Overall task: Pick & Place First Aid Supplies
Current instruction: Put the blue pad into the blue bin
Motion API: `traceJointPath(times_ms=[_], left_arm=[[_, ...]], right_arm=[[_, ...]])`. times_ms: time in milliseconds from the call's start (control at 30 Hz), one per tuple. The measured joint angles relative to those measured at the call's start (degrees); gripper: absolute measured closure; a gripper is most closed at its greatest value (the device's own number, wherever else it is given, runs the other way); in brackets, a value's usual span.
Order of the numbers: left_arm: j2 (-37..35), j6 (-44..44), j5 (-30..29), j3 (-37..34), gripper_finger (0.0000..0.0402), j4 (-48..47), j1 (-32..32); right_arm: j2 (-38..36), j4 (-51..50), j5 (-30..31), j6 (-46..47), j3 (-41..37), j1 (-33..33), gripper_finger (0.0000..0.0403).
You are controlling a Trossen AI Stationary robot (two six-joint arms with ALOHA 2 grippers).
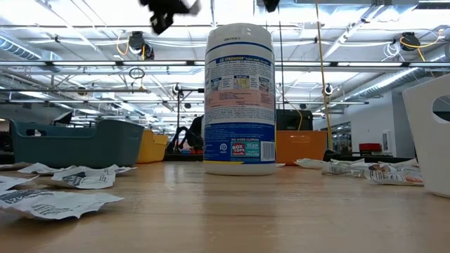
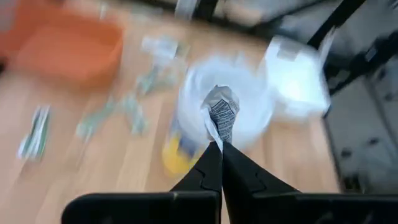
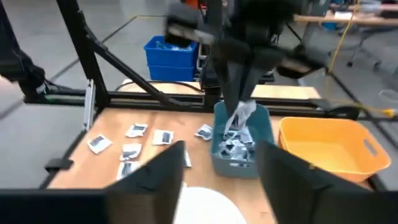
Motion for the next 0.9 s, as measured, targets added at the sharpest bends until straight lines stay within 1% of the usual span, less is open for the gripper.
traceJointPath(times_ms=[133, 200, 267, 333, 400, 500, 600, 667, 733, 800, 900], left_arm=[[-0.1, 2.7, -1.4, 0.0, 0.0401, -12.5, 1.6], [-0.1, 4.4, -1.5, 0.0, 0.0401, -17.7, 2.5], [-0.1, 5.4, -2.4, 0.0, 0.0401, -22.7, 3.5], [-0.1, 6.2, -3.2, 0.0, 0.0401, -27.6, 4.3], [-0.1, 6.6, -5.2, 0.0, 0.0401, -33.1, 5.0], [0.1, 6.6, -10.5, 0.0, 0.0401, -40.9, 6.0], [0.6, 6.1, -14.8, 0.0, 0.0401, -46.4, 6.6], [1.1, 6.1, -17.0, 0.0, 0.0401, -47.3, 6.7], [2.0, 5.6, -17.6, -0.6, 0.0401, -46.2, 6.2], [2.1, 7.1, -17.5, -2.8, 0.0401, -42.4, 5.7], [1.9, 7.6, -17.6, -7.9, 0.0402, -35.5, 4.9]], right_arm=[[-2.7, -0.1, 5.9, -1.7, 0.0, 0.0, 0.0128], [-3.6, 0.1, 8.8, -2.9, 0.0, -0.1, 0.0104], [-4.2, -0.3, 10.7, -3.8, 0.0, -0.1, 0.0087], [-4.6, -0.2, 12.1, -4.5, 0.0, -0.1, 0.0077], [-5.0, -0.2, 13.0, -4.8, 0.0, 0.0, 0.0073], [-4.9, -0.5, 13.4, -4.8, 0.0, -0.1, 0.0072], [-4.8, -0.7, 13.4, -4.8, 0.0, 0.0, 0.0076], [-4.9, -0.6, 13.4, -4.7, 0.0, 0.0, 0.0077], [-4.9, -0.6, 13.4, -4.7, 0.0, 0.0, 0.0077], [-4.8, -0.7, 13.4, -4.7, 0.0, 0.0, 0.0076], [-4.9, -0.6, 13.4, -4.7, 0.0, 0.0, 0.0077]])
